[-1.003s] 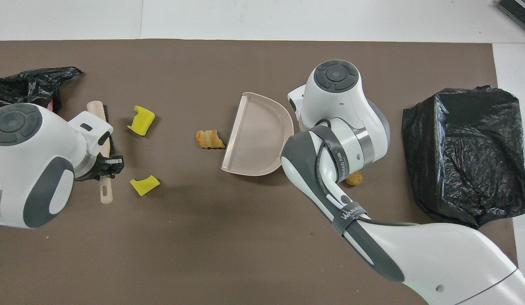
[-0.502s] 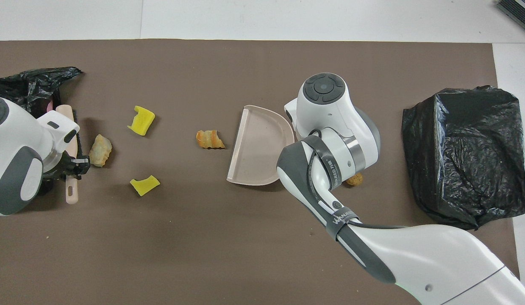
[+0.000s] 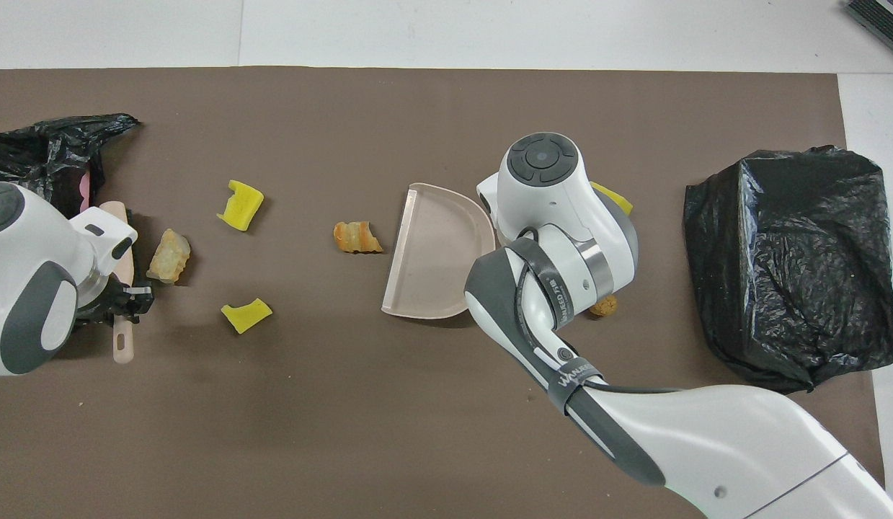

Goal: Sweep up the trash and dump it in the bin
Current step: 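Sweep the bread and sponge pieces toward the dustpan with the left gripper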

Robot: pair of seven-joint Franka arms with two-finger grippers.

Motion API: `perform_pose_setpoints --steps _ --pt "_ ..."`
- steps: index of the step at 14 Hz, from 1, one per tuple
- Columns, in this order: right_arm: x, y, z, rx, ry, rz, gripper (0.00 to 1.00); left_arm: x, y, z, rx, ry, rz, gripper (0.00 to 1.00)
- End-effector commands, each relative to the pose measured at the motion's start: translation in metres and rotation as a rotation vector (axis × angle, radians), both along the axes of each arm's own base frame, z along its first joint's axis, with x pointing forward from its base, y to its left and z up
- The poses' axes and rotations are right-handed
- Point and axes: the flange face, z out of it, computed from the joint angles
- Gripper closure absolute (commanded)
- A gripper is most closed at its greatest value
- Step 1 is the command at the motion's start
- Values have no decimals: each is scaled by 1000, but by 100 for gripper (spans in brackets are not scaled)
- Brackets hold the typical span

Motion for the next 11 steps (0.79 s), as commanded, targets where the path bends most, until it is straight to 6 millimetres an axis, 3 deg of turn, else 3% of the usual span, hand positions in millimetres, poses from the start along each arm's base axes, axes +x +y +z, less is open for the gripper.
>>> perform_pose_setpoints --steps 1,5,7,11 --pt "-2 -4 -2 -9 -28 -33 100 11 -25 1 -41 -50 -43 100" --pt "0 -17 -4 -42 -1 -26 100 5 -62 -2 -139 -51 -250 100" --pt "-8 -11 -2 -65 15 -12 100 1 -75 -2 -167 -40 -332 100" --pt "-14 -10 1 -88 34 -32 100 -22 -142 -2 -214 -28 -420 100"
